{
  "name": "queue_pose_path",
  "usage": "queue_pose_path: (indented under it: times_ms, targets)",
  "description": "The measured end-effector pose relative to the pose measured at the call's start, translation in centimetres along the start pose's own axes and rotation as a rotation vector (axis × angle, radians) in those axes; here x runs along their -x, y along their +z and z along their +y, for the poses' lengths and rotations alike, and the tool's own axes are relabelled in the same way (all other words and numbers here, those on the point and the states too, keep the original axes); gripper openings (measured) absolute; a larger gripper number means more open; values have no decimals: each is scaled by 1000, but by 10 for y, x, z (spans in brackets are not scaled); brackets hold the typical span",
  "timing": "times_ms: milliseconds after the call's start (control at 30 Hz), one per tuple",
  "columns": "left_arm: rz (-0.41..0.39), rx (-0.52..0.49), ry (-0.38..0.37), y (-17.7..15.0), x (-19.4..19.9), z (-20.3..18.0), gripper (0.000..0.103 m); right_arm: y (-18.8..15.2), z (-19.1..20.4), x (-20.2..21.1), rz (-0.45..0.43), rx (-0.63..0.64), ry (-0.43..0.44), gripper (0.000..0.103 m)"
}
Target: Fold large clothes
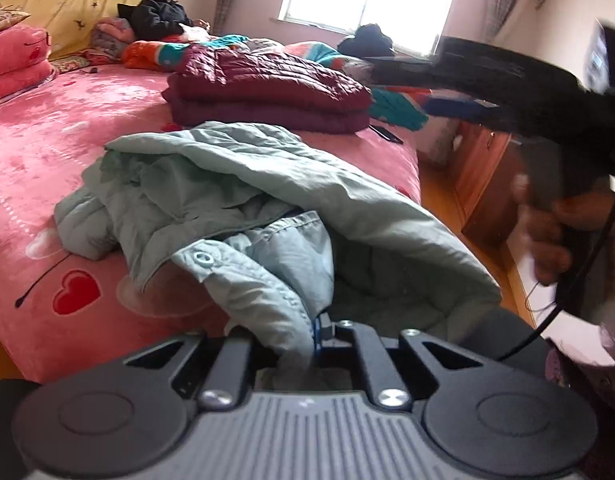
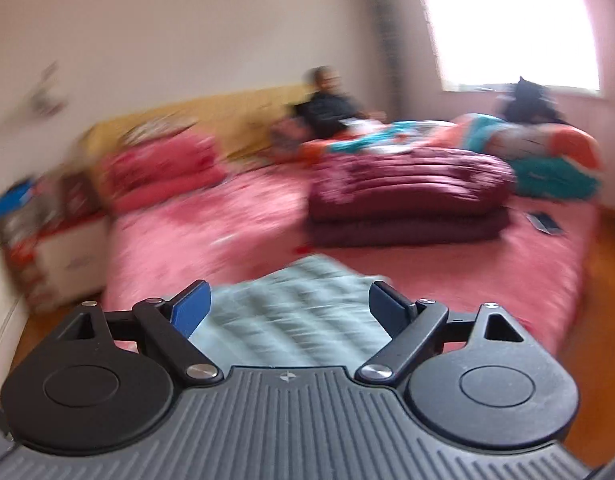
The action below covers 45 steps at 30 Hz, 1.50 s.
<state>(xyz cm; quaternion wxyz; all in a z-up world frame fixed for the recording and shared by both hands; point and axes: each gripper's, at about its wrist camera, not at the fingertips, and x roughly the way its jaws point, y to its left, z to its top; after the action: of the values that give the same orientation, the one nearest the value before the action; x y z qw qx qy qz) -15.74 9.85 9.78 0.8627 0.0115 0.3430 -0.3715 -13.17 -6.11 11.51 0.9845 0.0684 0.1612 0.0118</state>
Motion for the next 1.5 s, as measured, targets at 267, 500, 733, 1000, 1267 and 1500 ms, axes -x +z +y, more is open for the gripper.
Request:
queue_pose_path:
  times_ms: [267,500,733,1000,1267,1500]
  targets:
    - [34,23,0,-2,-3,7,7,-7,64,-89,193,245,196,103]
    - [47,36,1,-2,-7,8,7,-35,72,-144,306,303,149,24]
    - [49,6,-9,-2,-9,0,7,-23,36,-98,113,127,44,7]
    - [12,-156,-79,1,-7,-30,7,-23,-39,-13,-94,-128,-169,6]
    - [62,-326,-194,5,-31,-71,12,-62,-115,56,-157,-368,-431,7]
    - [174,-407,-278,-7,-53,-103,42,-100,-155,73,-100,-515,-573,8]
